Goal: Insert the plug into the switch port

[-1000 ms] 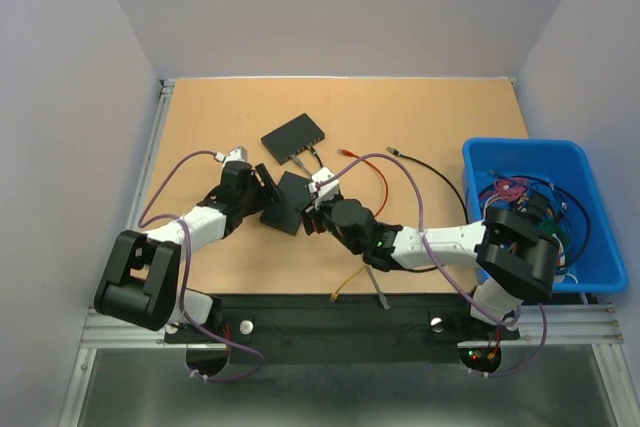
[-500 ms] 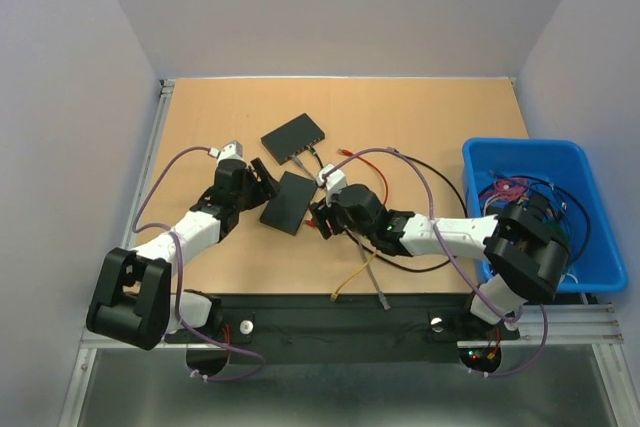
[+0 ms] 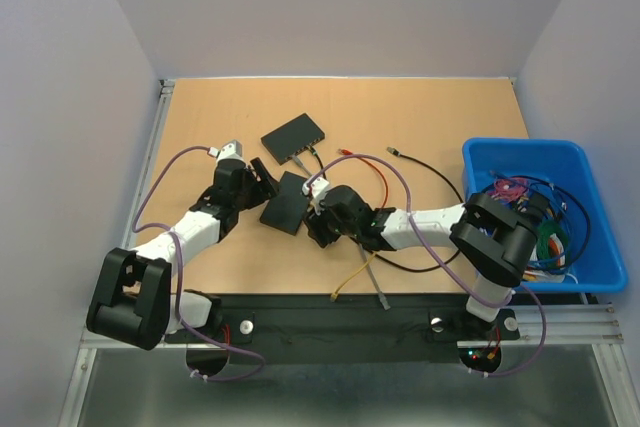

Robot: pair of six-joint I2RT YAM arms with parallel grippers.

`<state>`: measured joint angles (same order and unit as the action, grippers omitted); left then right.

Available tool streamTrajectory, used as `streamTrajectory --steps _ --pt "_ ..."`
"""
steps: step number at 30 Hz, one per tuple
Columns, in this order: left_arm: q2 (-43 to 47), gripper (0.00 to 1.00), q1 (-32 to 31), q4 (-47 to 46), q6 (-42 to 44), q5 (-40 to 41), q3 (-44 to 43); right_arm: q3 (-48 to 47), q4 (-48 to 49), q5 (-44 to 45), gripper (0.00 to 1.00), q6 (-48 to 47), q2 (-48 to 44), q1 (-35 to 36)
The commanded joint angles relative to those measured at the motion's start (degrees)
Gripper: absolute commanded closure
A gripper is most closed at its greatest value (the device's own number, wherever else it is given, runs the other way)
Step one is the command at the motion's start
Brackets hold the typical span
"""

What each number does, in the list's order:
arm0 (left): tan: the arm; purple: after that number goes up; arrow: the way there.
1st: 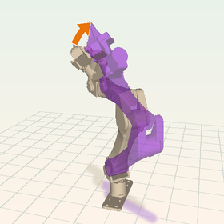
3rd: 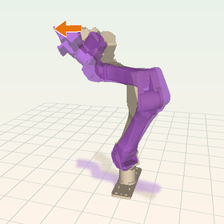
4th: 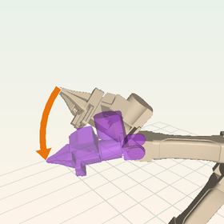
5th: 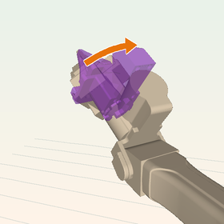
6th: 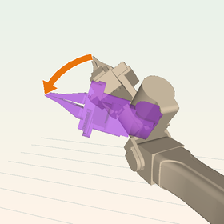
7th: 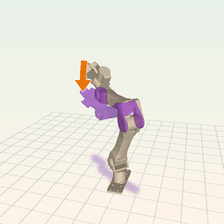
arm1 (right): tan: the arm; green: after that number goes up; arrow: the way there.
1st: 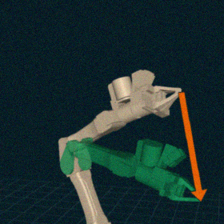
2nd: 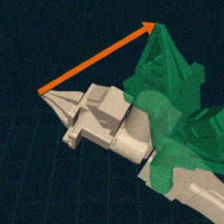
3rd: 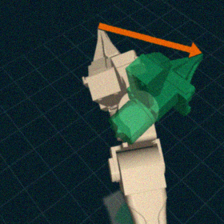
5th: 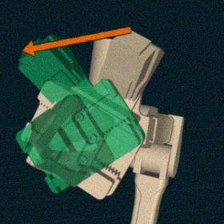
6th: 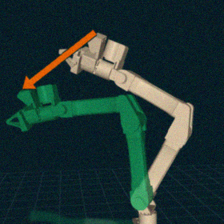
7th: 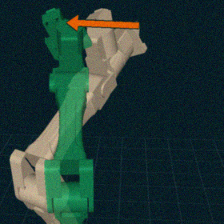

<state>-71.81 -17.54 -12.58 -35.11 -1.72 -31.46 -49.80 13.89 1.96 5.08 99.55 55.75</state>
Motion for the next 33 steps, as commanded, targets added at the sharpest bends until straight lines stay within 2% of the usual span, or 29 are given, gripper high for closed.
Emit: streamTrajectory --steps 1,9,13,16,17,19,20,22,33 --pt "0.27 0.24 0.49 -1.92 1.10 -0.04 0.44 -2.58 0.44 0.50 0.42 -0.86 0.91 0.15" --pt "-1.23 0.24 1.19 -3.07 1.54 -0.39 0.26 -3.90 0.26 2.61 0.43 -1.13 2.93 0.15" --pt "-1.49 0.24 1.46 -3.42 1.80 -0.39 0.26 -4.25 0.44 3.31 0.51 -1.21 3.90 0.15" --pt "-1.84 0.24 1.89 -3.59 2.15 -0.57 0.26 -4.08 0.96 4.28 0.65 -1.30 3.72 0.15" --pt "-2.02 0.24 1.90 -3.68 2.24 -0.57 0.35 -3.64 1.31 4.46 0.75 -1.22 3.64 0.15" --pt "-2.37 0.24 2.25 -4.03 2.42 -0.66 0.44 -3.11 2.10 4.81 0.84 -1.39 3.11 0.15" --pt "-2.54 0.24 2.42 -4.12 2.59 -0.83 0.44 -2.50 2.72 4.90 0.92 -1.30 2.76 0.15" --pt "-2.63 0.24 2.68 -4.38 2.68 -0.92 0.53 -1.62 3.42 4.90 1.00 -1.13 2.23 0.15" --pt "-1.05 0.24 4.79 -10.62 3.30 -4.87 3.16 3.04 6.50 5.08 0.99 -0.34 -2.25 0.07"
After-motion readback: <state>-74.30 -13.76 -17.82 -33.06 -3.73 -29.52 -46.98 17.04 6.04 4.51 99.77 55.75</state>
